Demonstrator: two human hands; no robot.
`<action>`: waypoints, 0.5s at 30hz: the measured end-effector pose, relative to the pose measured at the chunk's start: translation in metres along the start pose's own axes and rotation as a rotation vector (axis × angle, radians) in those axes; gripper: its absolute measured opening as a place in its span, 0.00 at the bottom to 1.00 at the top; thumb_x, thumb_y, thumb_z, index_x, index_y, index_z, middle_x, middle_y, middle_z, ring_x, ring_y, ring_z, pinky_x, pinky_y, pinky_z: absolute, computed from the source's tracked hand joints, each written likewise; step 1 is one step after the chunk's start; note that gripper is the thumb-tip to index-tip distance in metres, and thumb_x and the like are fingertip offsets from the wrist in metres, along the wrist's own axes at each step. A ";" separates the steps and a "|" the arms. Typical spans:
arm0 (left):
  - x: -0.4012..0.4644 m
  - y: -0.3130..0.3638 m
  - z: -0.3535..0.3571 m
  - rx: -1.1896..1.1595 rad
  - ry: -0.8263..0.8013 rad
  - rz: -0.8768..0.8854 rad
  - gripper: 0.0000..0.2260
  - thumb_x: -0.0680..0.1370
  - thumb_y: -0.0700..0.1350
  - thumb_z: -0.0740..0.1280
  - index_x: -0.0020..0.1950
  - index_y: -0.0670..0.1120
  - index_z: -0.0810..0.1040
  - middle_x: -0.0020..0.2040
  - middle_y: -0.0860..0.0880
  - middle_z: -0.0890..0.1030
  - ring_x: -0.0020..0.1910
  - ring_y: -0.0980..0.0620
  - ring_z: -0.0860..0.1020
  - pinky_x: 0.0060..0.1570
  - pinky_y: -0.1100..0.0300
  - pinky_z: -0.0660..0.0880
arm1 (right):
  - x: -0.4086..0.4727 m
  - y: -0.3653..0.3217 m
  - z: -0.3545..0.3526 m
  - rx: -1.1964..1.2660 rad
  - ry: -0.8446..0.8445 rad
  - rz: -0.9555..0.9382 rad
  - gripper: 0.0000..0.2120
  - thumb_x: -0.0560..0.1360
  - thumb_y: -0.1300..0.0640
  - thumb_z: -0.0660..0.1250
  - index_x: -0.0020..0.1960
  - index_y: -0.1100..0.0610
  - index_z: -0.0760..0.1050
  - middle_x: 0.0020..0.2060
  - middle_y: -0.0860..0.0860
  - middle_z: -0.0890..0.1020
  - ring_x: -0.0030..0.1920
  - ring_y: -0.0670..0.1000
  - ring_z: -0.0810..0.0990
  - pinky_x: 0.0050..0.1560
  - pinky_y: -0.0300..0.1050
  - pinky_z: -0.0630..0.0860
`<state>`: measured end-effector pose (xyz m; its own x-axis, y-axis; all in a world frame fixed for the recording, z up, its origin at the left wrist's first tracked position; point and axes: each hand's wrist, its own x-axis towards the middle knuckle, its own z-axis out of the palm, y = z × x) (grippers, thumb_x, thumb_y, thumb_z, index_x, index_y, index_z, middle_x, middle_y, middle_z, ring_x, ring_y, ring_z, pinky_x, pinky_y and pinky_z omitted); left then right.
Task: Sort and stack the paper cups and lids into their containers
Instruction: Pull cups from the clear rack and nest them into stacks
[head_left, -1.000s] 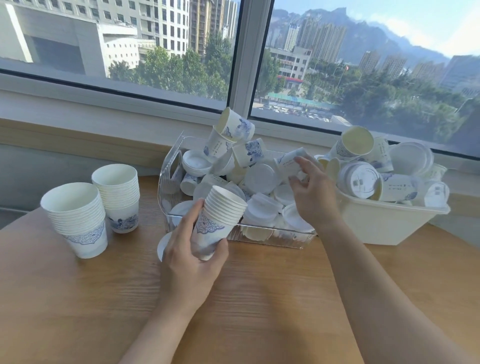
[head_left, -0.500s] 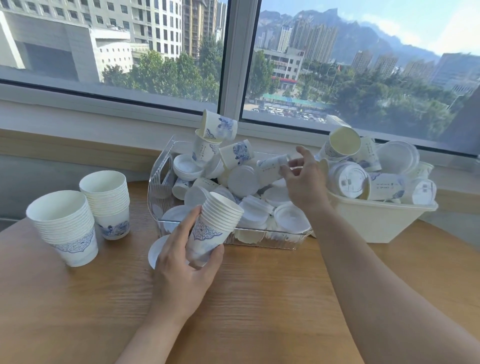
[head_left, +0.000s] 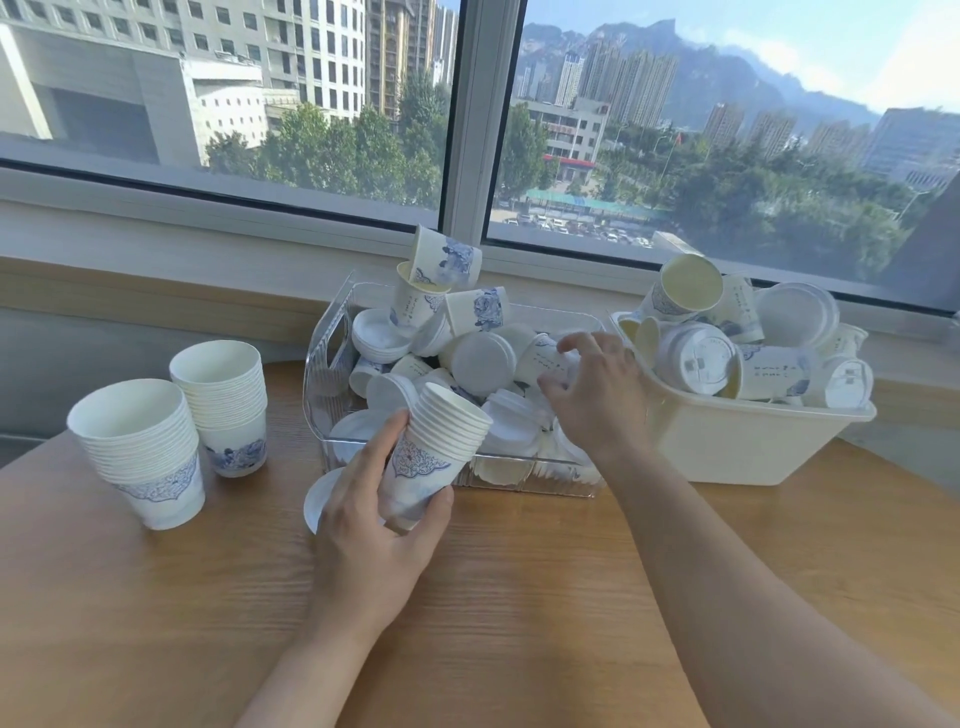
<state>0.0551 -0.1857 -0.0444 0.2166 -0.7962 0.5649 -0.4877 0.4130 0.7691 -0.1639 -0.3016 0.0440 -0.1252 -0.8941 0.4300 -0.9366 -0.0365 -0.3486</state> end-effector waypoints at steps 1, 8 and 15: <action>0.000 0.000 0.000 0.002 0.003 0.005 0.34 0.71 0.44 0.80 0.76 0.49 0.73 0.63 0.56 0.81 0.58 0.58 0.78 0.59 0.76 0.68 | 0.001 0.000 0.000 -0.007 -0.014 0.005 0.21 0.78 0.50 0.70 0.70 0.47 0.73 0.68 0.51 0.75 0.66 0.56 0.75 0.59 0.49 0.69; 0.001 -0.001 0.000 -0.010 0.013 0.000 0.34 0.71 0.44 0.80 0.76 0.50 0.73 0.64 0.55 0.81 0.59 0.56 0.79 0.60 0.75 0.70 | -0.002 0.000 -0.007 0.090 0.017 -0.006 0.24 0.79 0.56 0.69 0.74 0.49 0.70 0.55 0.53 0.82 0.63 0.58 0.76 0.59 0.53 0.72; 0.001 -0.003 0.001 -0.021 0.020 0.005 0.34 0.72 0.45 0.80 0.76 0.51 0.72 0.63 0.57 0.81 0.58 0.54 0.81 0.60 0.60 0.76 | -0.045 -0.028 -0.024 0.859 -0.016 0.117 0.20 0.82 0.52 0.69 0.72 0.45 0.70 0.54 0.47 0.86 0.54 0.48 0.84 0.58 0.50 0.79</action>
<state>0.0558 -0.1882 -0.0461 0.2311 -0.7851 0.5746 -0.4711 0.4264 0.7721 -0.1404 -0.2494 0.0544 -0.1948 -0.9190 0.3429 -0.3454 -0.2629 -0.9009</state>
